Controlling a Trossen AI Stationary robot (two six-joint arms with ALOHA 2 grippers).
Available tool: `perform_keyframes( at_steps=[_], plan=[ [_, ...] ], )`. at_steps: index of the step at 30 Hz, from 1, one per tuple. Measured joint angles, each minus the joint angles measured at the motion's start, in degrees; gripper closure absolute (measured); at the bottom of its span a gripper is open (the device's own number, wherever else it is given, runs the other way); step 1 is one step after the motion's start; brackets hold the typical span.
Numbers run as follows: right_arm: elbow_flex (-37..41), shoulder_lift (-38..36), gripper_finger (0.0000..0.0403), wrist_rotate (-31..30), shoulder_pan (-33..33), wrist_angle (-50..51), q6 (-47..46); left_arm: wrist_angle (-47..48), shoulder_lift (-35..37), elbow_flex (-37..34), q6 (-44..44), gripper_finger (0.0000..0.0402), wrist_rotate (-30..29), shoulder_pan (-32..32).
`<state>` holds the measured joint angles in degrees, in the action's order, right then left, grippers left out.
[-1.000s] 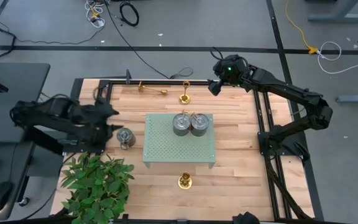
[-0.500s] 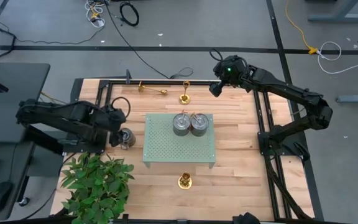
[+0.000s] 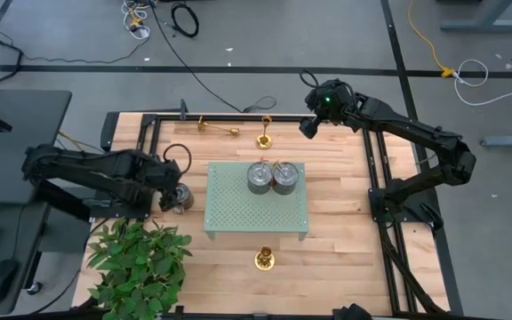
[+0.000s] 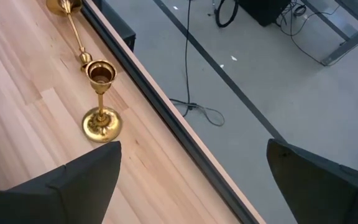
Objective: Pick & Place candle stick holders
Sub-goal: Put the orange scented candle on the shelf
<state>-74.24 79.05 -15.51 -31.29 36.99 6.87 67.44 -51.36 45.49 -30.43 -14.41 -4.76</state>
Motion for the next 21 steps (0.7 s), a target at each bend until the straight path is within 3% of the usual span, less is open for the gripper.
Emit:
perform_keyframes(
  at_steps=[15,21],
  plan=[
    [0.0,0.0,0.0003,0.0,-0.01,0.68,0.89,-0.81,-0.01,-0.04,-1.72,0.0094,-2.19,2.2],
    [0.0,0.0,0.0003,0.0,0.0,0.74,1.09,-5.11,-0.01,-0.02,-0.4,0.0089,0.66,2.46]
  ],
)
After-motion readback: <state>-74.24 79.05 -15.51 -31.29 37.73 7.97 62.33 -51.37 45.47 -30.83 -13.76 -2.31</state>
